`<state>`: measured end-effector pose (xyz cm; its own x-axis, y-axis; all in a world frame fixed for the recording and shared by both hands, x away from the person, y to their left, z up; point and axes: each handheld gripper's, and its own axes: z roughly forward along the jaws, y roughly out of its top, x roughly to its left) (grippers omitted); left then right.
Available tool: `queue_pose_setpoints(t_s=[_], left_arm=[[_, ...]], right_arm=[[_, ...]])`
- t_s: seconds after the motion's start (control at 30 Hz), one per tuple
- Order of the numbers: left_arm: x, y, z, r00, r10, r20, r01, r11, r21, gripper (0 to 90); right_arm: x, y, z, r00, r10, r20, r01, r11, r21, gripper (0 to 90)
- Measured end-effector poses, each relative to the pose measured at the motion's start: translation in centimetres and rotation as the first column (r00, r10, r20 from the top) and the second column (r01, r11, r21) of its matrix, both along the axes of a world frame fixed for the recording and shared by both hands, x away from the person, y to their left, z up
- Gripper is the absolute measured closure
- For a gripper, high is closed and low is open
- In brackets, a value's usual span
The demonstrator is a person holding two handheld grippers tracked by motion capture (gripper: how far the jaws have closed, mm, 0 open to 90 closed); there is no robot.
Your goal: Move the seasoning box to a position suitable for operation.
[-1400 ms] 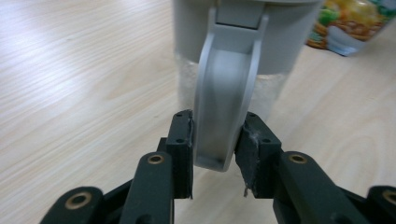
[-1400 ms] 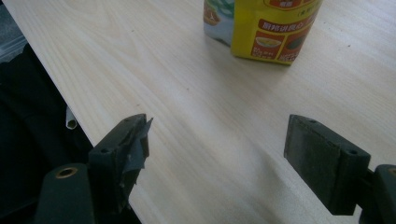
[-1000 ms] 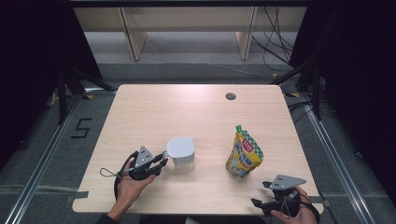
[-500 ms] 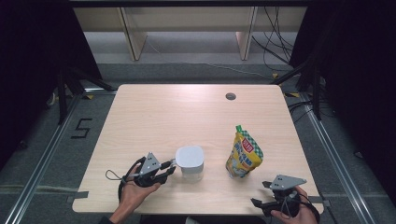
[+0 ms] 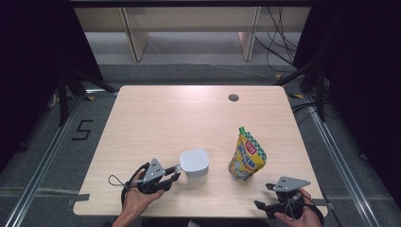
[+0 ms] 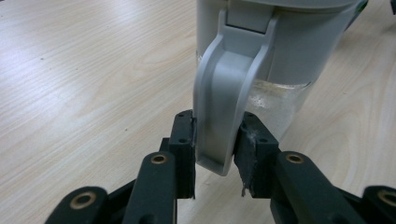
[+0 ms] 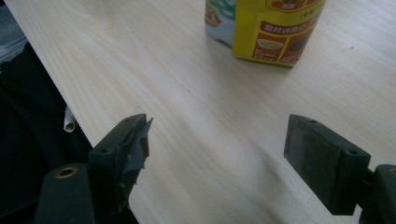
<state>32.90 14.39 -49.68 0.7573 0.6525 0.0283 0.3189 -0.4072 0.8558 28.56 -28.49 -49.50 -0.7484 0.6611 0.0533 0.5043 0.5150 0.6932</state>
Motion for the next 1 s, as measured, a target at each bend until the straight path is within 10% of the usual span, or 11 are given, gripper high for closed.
queue_pose_setpoints(t_s=[1.0], left_arm=[[-0.5,-1.6,-0.1,0.9971,-0.076,-0.008,0.076,0.9971,-0.005,69.4]], right_arm=[[0.6,0.6,-0.2,0.9996,0.020,-0.019,-0.020,0.9997,0.012,23.0]])
